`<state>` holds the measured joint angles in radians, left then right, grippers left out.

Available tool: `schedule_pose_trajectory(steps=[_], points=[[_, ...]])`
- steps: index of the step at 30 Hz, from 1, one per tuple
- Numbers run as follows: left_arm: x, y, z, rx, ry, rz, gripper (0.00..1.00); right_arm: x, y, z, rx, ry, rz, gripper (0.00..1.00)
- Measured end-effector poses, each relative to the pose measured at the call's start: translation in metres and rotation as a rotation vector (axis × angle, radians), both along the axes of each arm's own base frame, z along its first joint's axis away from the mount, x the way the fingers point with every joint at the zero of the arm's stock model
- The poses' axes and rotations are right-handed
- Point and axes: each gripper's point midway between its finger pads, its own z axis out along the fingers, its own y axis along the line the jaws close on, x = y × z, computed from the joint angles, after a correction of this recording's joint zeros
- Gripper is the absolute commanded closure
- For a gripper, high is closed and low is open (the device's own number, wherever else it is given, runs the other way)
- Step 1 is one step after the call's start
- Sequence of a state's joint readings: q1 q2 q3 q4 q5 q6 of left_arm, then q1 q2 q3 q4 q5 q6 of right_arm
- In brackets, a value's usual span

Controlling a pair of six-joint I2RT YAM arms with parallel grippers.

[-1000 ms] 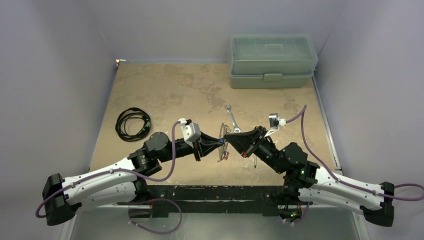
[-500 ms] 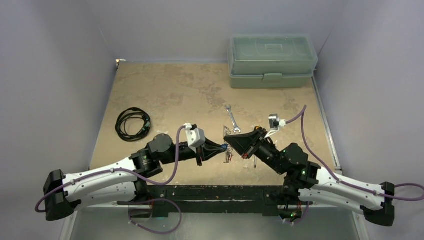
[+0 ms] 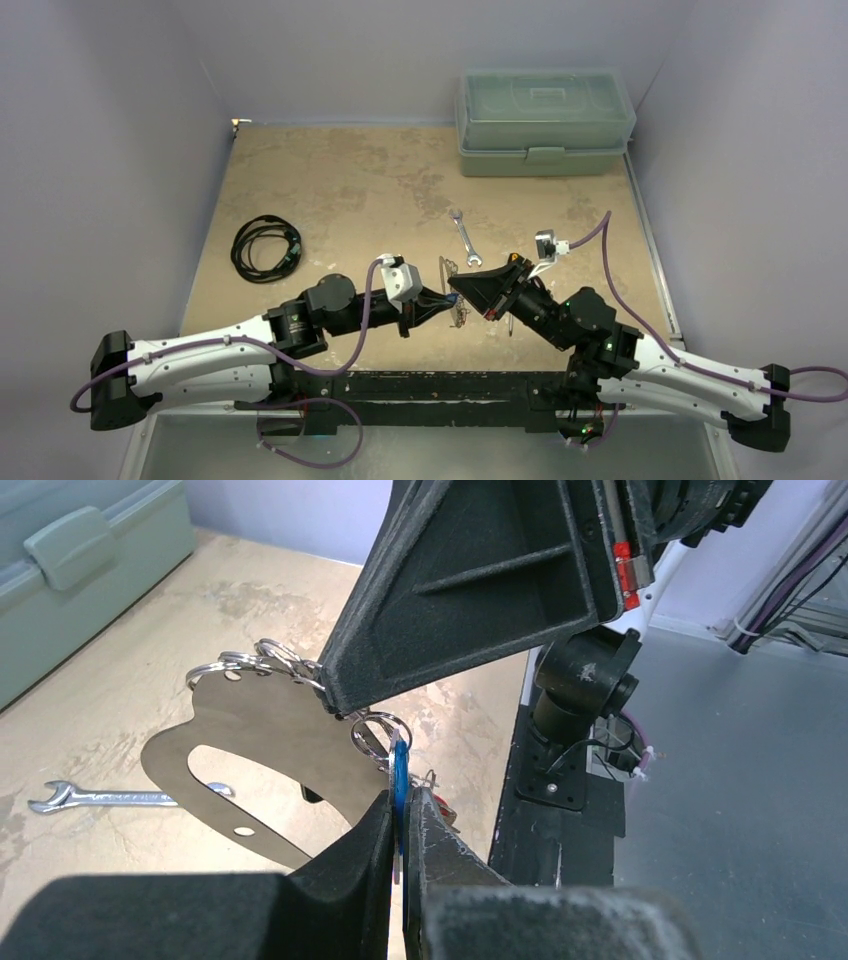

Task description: Put the keys on the keyring

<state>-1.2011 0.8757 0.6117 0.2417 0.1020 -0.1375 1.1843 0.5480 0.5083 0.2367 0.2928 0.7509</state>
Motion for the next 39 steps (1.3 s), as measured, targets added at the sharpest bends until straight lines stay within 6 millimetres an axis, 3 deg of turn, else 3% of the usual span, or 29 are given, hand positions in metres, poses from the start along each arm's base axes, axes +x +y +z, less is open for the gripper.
schedule_pose_trajectory(steps=[5, 8, 10, 15, 19, 30, 39], points=[[0.004, 0.001, -0.006, 0.024, 0.006, 0.037, 0.98, 0.000, 0.000, -0.002, -0.009, 0.002, -0.001, 1.00], [0.007, 0.001, -0.008, 0.041, 0.010, 0.056, 0.73, 0.001, 0.000, -0.003, -0.013, 0.005, -0.002, 1.00], [0.007, 0.001, -0.012, 0.066, 0.015, 0.059, 0.63, 0.002, -0.001, 0.000, -0.003, 0.004, -0.011, 1.00], [0.000, 0.007, -0.029, 0.143, 0.031, 0.049, 0.52, 0.007, -0.006, 0.020, 0.074, 0.010, -0.042, 1.00], [0.001, 0.015, -0.015, 0.122, 0.014, 0.073, 0.45, 0.012, -0.008, 0.025, 0.112, 0.031, -0.071, 1.00], [0.017, 0.032, 0.051, -0.135, -0.095, 0.184, 0.48, 0.022, -0.009, 0.029, 0.299, 0.117, -0.105, 1.00], [0.027, 0.023, 0.048, -0.195, -0.185, 0.216, 0.49, 0.028, 0.005, 0.030, 0.347, 0.188, -0.099, 1.00]])
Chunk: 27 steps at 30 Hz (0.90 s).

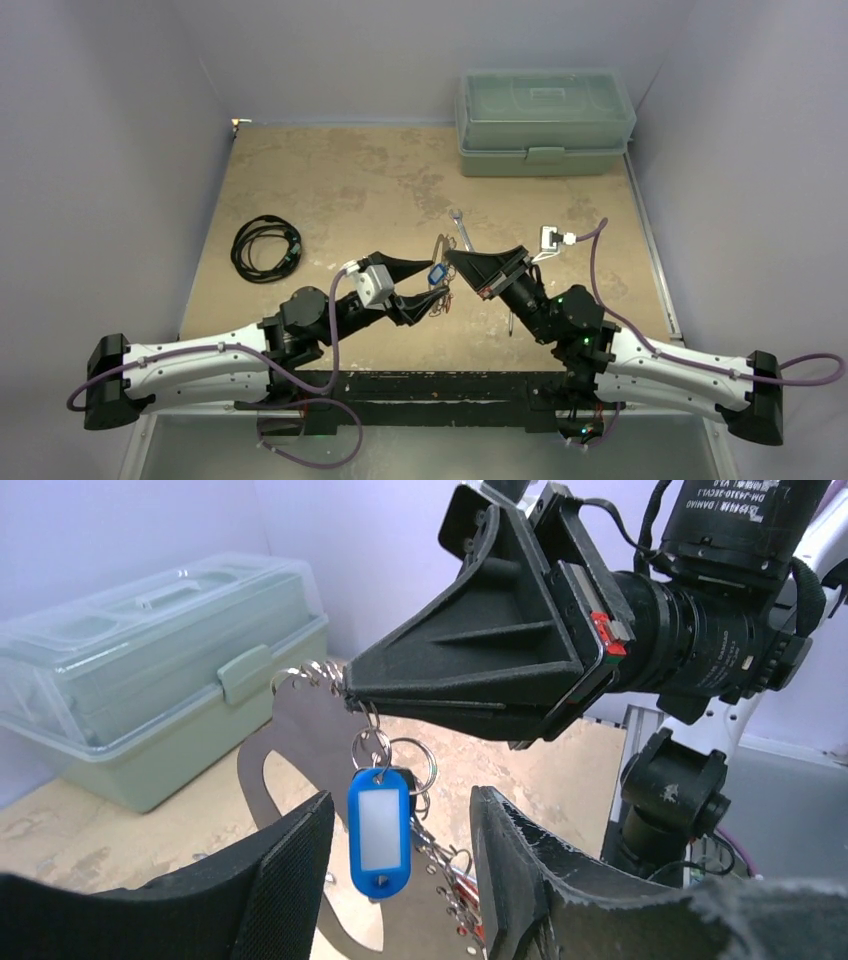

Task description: Put the keys on the keyring

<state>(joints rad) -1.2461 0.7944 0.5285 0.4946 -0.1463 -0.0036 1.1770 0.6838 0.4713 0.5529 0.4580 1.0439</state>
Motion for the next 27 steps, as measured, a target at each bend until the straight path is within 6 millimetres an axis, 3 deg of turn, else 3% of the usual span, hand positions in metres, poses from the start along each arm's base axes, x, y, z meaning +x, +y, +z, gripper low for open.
schedule_pose_trajectory(steps=[12, 27], points=[[0.011, 0.000, 0.024, -0.078, -0.093, 0.062, 0.53, 0.002, 0.006, -0.003, 0.006, 0.027, 0.011, 1.00], [0.024, -0.002, 0.008, 0.013, -0.225, 0.133, 0.56, -0.001, 0.003, 0.004, 0.040, 0.026, 0.018, 1.00]])
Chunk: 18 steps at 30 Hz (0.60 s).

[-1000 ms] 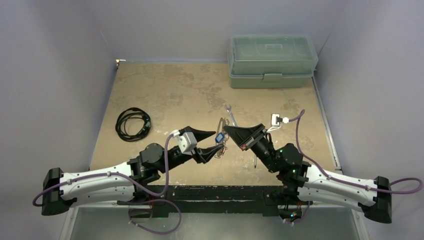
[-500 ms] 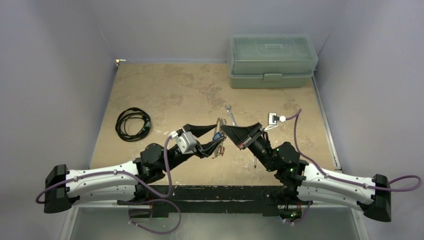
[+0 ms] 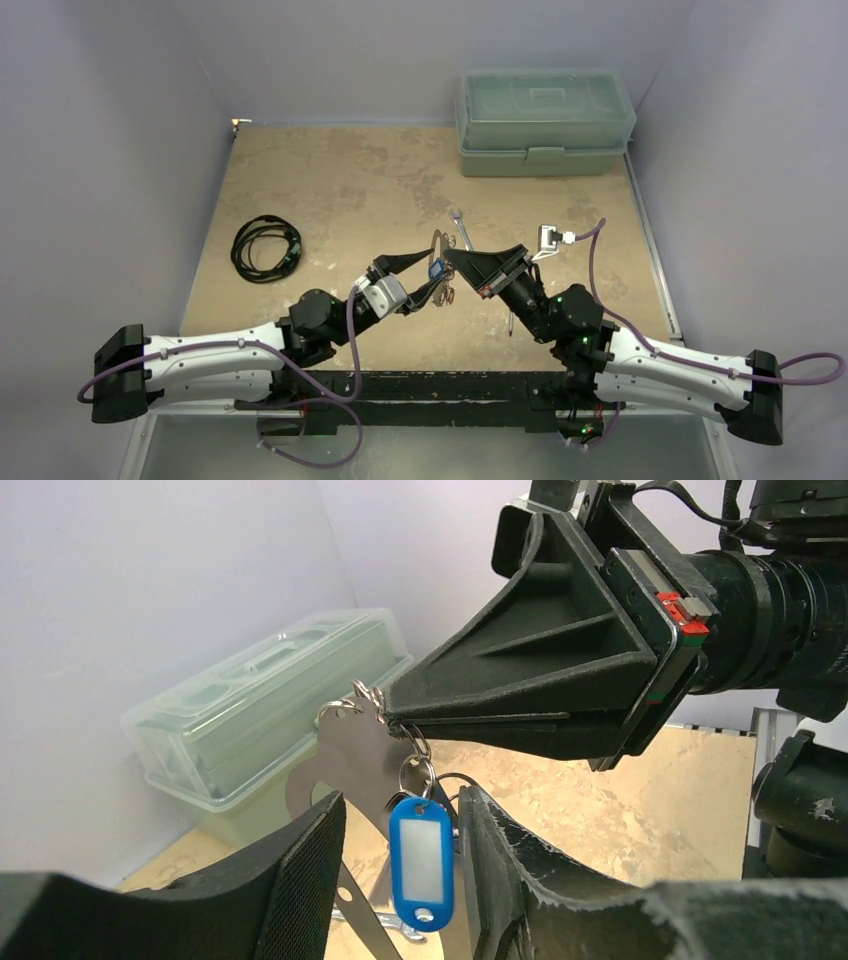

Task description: Put the keys on the keyring

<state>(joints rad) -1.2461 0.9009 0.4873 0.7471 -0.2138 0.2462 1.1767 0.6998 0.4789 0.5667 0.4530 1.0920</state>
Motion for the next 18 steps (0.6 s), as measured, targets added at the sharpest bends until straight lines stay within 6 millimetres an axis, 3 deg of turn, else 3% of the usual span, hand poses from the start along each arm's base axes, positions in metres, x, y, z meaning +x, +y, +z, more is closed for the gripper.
schedule_pose_trajectory(steps=[18], points=[[-0.010, -0.002, 0.005, -0.024, -0.074, -0.050, 0.51, 0.001, 0.002, 0.004, 0.024, -0.003, 0.003, 1.00]])
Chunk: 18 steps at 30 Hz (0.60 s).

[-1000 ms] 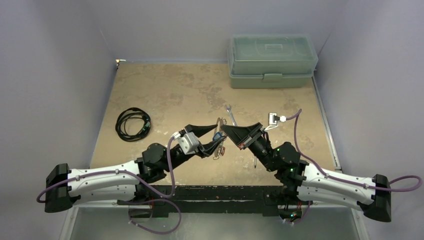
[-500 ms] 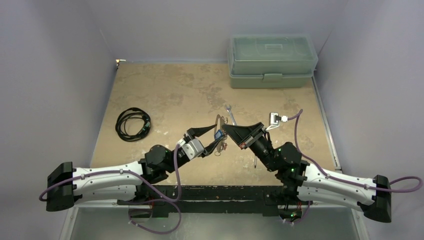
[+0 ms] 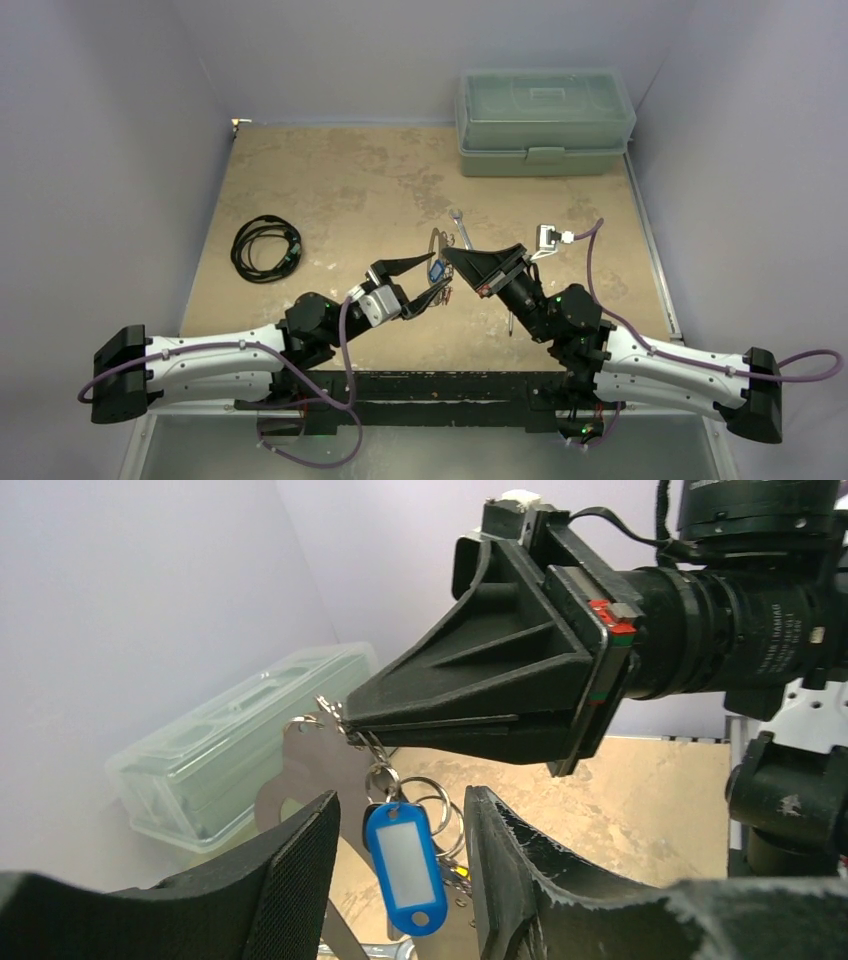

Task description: Put the keys on the keyring

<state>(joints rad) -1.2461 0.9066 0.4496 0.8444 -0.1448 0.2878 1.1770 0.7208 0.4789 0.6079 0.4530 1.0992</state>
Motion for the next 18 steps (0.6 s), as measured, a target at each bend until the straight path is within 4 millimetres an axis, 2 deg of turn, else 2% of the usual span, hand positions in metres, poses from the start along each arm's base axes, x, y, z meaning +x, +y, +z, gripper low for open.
schedule_pose_trajectory(steps=[6, 10, 14, 18], points=[[-0.008, -0.001, -0.002, 0.018, 0.001, -0.043, 0.55, 0.000, 0.001, 0.001, 0.004, -0.006, 0.000, 1.00], [-0.008, 0.000, -0.003, 0.022, 0.003, -0.042, 0.57, -0.001, 0.001, 0.007, 0.022, -0.023, 0.003, 1.00], [-0.006, 0.000, 0.000, 0.011, 0.002, -0.032, 0.65, -0.003, 0.001, 0.011, 0.035, -0.037, 0.015, 1.00], [-0.003, 0.002, 0.003, -0.004, -0.002, -0.011, 0.66, -0.004, 0.004, 0.009, 0.028, -0.037, 0.025, 1.00]])
